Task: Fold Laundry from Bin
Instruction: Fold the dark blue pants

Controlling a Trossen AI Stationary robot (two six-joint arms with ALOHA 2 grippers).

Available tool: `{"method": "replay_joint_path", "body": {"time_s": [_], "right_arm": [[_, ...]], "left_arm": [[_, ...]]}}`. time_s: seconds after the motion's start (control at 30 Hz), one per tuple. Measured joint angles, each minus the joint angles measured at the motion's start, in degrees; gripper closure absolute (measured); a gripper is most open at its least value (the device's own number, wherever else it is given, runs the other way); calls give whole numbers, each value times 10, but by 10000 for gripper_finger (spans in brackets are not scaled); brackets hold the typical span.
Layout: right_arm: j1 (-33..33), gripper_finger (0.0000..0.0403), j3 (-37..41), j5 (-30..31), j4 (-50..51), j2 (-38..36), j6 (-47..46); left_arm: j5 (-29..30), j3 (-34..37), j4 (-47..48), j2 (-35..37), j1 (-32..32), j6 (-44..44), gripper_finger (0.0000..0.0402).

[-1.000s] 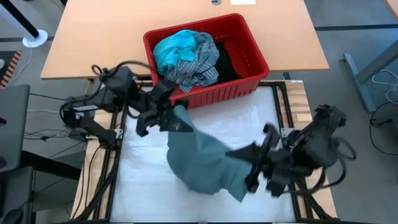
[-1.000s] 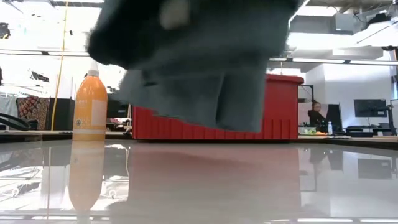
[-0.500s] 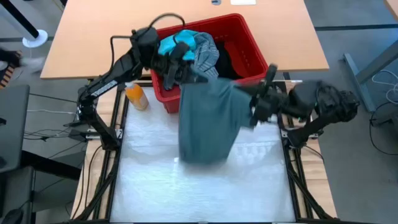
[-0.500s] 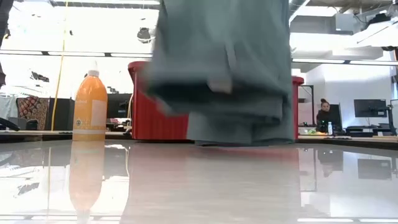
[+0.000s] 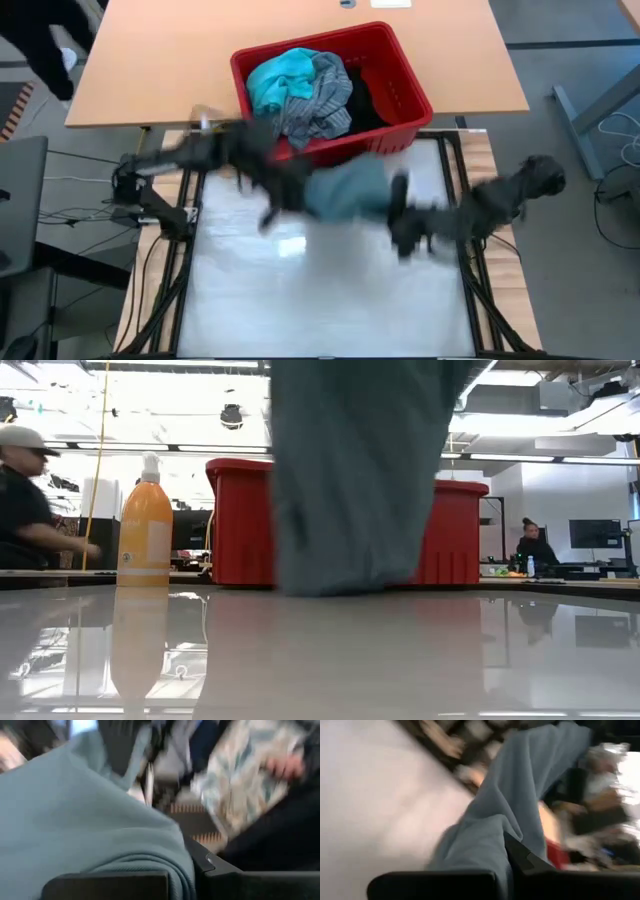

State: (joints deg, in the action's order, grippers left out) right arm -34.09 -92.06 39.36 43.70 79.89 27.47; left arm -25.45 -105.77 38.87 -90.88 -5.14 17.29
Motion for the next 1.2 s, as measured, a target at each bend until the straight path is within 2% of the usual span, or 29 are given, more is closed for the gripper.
{"method": "replay_joint_path", "body": {"time_s": [0.07,0.17,0.23,0.33,0.57,0.73,0.87,0.97,1.1,1.2], "right_arm": [[-44,378,52,3,-45,21,-48],[-95,378,97,6,-116,60,-112],[-115,378,101,7,-143,87,-157],[-131,378,80,9,-169,115,-192],[-122,377,54,28,-151,151,-226],[-84,378,53,26,-36,150,-307],[-54,378,62,11,54,146,-379],[-29,378,100,-21,62,145,-397],[5,378,164,-37,64,139,-432],[34,378,204,-37,45,131,-446]], "left_arm": [[23,87,-59,1,-61,17,401],[7,202,-185,0,-107,109,401],[5,265,-282,14,-118,180,401],[48,334,-387,43,-141,265,401],[228,428,-438,84,-216,378,401],[323,466,-438,90,-237,404,401],[354,494,-445,91,-206,379,401],[346,530,-446,90,-157,367,401],[284,574,-502,90,-76,337,401],[244,597,-499,89,-23,316,401]]}}
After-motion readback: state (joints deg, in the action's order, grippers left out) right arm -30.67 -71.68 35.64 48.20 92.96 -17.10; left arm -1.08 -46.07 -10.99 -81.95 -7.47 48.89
